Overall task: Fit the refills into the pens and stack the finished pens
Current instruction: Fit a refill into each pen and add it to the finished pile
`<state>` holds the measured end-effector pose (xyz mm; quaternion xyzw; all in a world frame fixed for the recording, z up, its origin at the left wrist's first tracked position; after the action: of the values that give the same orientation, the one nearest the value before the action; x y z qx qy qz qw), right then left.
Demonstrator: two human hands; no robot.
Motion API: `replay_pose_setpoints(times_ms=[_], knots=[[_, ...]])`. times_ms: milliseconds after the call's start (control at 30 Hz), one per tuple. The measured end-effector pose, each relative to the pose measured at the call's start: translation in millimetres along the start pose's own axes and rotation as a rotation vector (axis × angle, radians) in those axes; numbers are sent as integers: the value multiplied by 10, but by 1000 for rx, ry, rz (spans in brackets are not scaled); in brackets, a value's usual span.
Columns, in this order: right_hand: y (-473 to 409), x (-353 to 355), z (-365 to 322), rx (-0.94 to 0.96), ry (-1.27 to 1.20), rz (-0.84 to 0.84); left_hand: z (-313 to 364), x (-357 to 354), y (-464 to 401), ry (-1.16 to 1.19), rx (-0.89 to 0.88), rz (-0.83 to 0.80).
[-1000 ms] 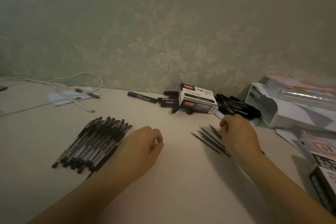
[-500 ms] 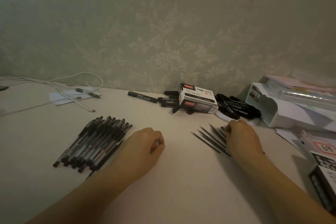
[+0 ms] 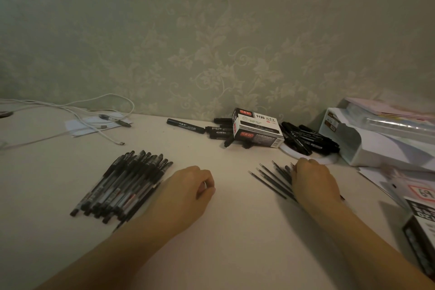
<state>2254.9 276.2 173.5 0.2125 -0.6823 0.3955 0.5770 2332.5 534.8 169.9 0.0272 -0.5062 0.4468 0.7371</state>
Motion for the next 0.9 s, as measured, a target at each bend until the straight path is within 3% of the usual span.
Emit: replay_pose_setpoints(times_ms=[433,500,600,633,767,900], knots=[[32,54,-60,34,-1,-39,-3,-1,4,9,6,-4],[31,173,-87,35,-41,27,0,4,2,13,7,2],[65,459,-206,85,-317,218,18,28,-8,60,13,31],[70,503,-258,100,-473,207,30,39,-11,87,13,46],[183,340,-625,47,-1194,-203,112,66,-11,248,13,63],[394,55,-862,43,-1479,-368,196,-20,18,431,25,-28]])
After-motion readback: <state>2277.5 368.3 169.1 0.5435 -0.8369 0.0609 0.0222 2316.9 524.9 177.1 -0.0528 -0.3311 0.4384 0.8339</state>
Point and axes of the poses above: each hand's wrist, its own y-axis away from the middle knuckle, its own x-axis out of the back of the hand, z = x × y, the point moved 7 cm from there along -y, towards the middle knuckle, and after that the axes turned 4 degrees about y, right-handed, at the moved point
